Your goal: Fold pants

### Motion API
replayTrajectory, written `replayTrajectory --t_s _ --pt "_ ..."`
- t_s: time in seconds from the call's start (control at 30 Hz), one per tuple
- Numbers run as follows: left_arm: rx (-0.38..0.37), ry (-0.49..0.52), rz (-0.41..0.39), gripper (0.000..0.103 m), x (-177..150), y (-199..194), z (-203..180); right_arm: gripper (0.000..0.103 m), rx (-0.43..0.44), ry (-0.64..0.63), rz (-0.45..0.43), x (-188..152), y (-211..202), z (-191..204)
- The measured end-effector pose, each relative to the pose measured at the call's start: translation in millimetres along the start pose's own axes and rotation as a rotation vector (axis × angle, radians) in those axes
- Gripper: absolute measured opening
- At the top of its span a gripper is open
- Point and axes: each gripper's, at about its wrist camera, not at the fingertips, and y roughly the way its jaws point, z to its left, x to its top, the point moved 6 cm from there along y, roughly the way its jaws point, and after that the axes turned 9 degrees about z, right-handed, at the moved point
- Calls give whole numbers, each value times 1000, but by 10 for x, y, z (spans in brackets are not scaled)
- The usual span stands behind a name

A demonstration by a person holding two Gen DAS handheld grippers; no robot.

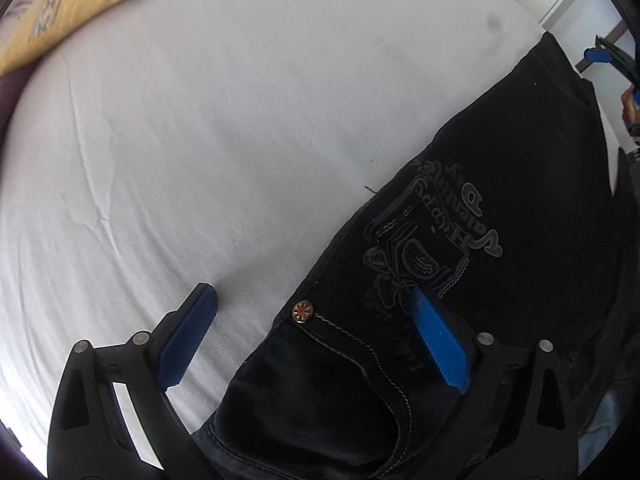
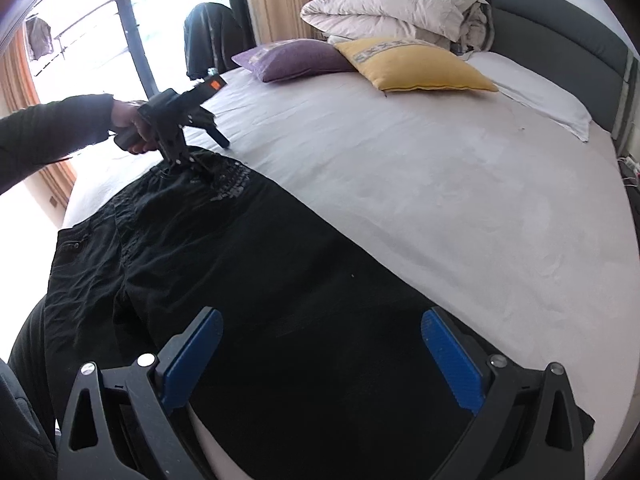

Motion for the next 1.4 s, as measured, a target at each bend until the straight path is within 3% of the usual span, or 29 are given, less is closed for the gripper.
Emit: replayTrajectory --t_s 0.1,0.17,0.2,0.27,0.33,0.43,0.53,0.73,1.03,1.23,1.4 --pt "-35 2 11 92 21 33 40 103 2 -8 15 41 55 -15" --pt "-40 23 9 67 46 25 16 103 -5 -14 23 77 89 -42" --pt "-51 25 7 61 53 24 -2 103 -10 -15 28 93 109 -59" --pt "-68 33 0 35 61 -32 -17 103 -29 -16 35 128 155 -93" --pt "-46 60 -13 21 50 -55 -114 102 -42 -15 43 170 186 -139" --pt "31 91 -63 11 18 -96 -211 99 -50 -18 58 224 226 -191" --pt "133 105 -145 9 -47 -192 -313 97 -66 -39 80 250 288 -243" --pt "359 148 -265 7 -344 -267 -636 81 -89 -94 159 276 518 -343" --pt "480 181 -474 6 -818 -590 -1018 66 -71 -188 226 459 866 -299" --pt "529 202 -553 7 -958 -741 -1155 51 -28 -208 311 447 1082 -306" --pt "531 204 -560 6 -997 -729 -1223 20 -13 -246 344 422 1067 -261"
